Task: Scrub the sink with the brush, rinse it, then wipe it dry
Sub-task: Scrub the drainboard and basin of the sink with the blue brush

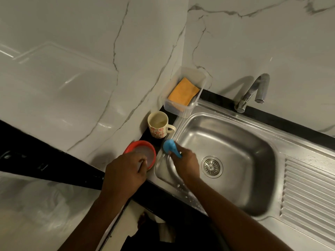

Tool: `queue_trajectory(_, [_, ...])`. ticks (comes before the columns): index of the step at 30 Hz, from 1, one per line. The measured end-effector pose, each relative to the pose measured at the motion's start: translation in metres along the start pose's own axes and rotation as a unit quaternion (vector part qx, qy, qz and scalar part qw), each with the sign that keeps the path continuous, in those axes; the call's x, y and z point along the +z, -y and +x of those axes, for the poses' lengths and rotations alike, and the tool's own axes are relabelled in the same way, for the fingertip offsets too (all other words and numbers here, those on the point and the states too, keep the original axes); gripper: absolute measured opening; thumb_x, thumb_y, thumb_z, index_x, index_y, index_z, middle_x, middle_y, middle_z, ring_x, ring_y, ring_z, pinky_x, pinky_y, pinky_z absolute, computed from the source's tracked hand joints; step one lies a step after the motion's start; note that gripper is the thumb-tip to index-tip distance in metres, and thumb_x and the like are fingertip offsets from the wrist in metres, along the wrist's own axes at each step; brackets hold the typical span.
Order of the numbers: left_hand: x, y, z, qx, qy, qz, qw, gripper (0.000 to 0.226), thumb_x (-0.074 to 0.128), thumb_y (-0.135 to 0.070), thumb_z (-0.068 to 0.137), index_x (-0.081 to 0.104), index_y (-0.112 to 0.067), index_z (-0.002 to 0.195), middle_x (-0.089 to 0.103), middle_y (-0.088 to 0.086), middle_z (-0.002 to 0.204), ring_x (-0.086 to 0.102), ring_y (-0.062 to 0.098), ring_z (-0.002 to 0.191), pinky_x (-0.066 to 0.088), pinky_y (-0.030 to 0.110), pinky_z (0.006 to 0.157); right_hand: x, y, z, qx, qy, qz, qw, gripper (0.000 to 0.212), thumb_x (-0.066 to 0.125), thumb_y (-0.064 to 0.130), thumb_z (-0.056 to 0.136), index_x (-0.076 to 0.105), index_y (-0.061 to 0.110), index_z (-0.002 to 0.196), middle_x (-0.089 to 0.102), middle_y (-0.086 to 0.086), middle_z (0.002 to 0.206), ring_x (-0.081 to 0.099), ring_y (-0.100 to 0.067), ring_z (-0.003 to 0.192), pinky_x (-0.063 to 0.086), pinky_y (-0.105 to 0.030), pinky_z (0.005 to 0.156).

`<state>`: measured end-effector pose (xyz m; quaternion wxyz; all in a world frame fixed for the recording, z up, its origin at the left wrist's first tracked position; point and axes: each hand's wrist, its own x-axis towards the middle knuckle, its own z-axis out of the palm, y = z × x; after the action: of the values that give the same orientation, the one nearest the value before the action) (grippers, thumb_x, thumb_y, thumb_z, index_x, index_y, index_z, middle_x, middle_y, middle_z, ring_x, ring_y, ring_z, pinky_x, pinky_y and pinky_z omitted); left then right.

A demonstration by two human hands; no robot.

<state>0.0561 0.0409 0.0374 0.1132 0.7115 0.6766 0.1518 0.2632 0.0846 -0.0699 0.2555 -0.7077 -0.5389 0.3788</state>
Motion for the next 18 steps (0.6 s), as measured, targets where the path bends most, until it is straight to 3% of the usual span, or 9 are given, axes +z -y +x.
queue_trajectory(4, [0.006,-0.001,0.004,-0.006,0.007,0.007,1.0,0.009,0.068,-0.031,0.095,0.073,-0.025,0.09,0.069,-0.007,0.074,0.053,0.005,0.057,0.028,0.008,0.053,0.01,-0.016,-0.035,-0.053,0.041,-0.092,0.994,0.053,0.063,0.059,0.095,0.044,0.065,0.144,0.075,0.001,0.112,0.071,-0.022,0.097,0.052,-0.032,0.076])
queue_trajectory(7, [0.012,0.0,0.008,0.012,0.018,-0.003,1.0,0.015,0.065,-0.035,0.097,0.071,-0.024,0.088,0.066,-0.007,0.072,0.056,0.007,0.057,0.036,0.009,0.053,0.003,-0.01,-0.001,-0.064,-0.001,-0.126,0.99,0.051,0.063,0.058,0.096,0.049,0.057,0.146,0.075,0.002,0.112,0.071,-0.018,0.091,0.05,-0.028,0.071])
queue_trajectory(11, [0.014,-0.001,0.009,0.038,0.024,-0.03,0.999,0.016,0.065,-0.034,0.098,0.069,-0.025,0.085,0.064,-0.009,0.069,0.059,0.008,0.058,0.053,0.021,0.056,-0.016,0.004,0.037,-0.016,-0.028,-0.097,0.995,0.048,0.065,0.05,0.098,0.056,0.044,0.145,0.074,0.004,0.108,0.066,-0.012,0.081,0.048,-0.028,0.063])
queue_trajectory(15, [0.016,0.001,0.009,0.028,0.025,-0.026,0.999,0.016,0.065,-0.035,0.098,0.067,-0.026,0.086,0.062,-0.01,0.071,0.055,0.006,0.058,0.041,0.012,0.056,-0.005,-0.002,0.002,-0.038,0.022,-0.096,0.994,0.049,0.065,0.051,0.097,0.053,0.051,0.145,0.076,0.003,0.115,0.072,-0.016,0.089,0.059,-0.034,0.074])
queue_trajectory(18, [0.017,0.004,0.008,0.022,0.02,-0.019,0.999,0.018,0.063,-0.038,0.098,0.068,-0.026,0.086,0.061,-0.01,0.069,0.052,0.004,0.055,0.037,0.01,0.053,0.003,-0.014,-0.025,-0.072,0.058,-0.147,0.985,0.054,0.062,0.055,0.096,0.045,0.058,0.147,0.074,0.001,0.118,0.071,-0.022,0.098,0.059,-0.04,0.083])
